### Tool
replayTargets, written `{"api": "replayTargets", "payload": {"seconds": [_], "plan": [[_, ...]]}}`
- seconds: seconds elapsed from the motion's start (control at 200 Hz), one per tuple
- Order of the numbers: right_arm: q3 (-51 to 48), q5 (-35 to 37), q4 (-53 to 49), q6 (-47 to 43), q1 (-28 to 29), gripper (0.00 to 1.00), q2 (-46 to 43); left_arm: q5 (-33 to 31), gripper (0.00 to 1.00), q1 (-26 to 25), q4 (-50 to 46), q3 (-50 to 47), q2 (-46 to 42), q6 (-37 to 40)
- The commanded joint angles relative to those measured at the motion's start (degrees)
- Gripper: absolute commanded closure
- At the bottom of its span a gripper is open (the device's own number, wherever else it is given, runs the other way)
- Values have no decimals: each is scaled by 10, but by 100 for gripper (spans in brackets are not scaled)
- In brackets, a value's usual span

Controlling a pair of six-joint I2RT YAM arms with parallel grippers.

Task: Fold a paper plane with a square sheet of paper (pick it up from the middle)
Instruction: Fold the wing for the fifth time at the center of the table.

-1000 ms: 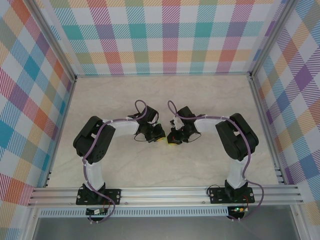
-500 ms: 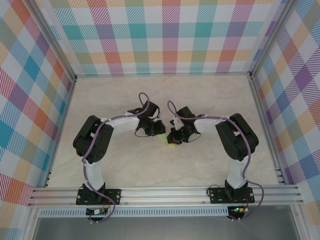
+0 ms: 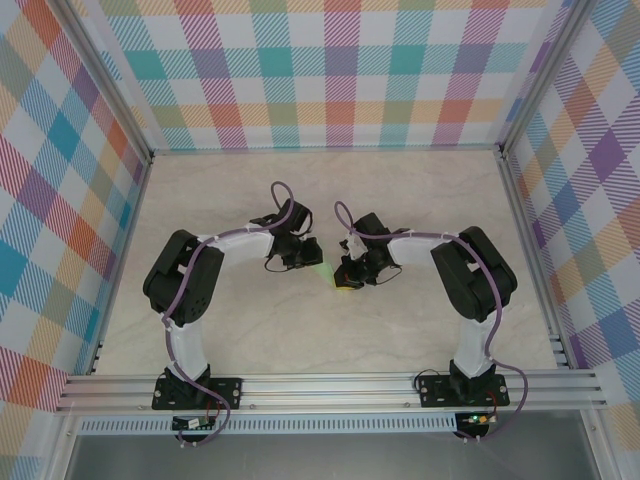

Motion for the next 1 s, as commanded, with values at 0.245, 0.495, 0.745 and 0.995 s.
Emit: {"api": "replayTargets", "payload": {"seconds": [0.245, 0.495, 0.745, 0.995], "plan": [[-18, 68, -73, -13, -1, 99, 40, -25, 82, 26, -29, 6, 30, 55], [-24, 71, -84, -18, -1, 98, 38, -34, 82, 45, -51, 33, 56, 78], [-33, 72, -83, -20, -6, 99, 34, -30, 82, 84, -53, 35, 64, 84], [-41, 70, -80, -17, -11, 99, 41, 15, 82, 148, -14, 14, 67, 64]]}}
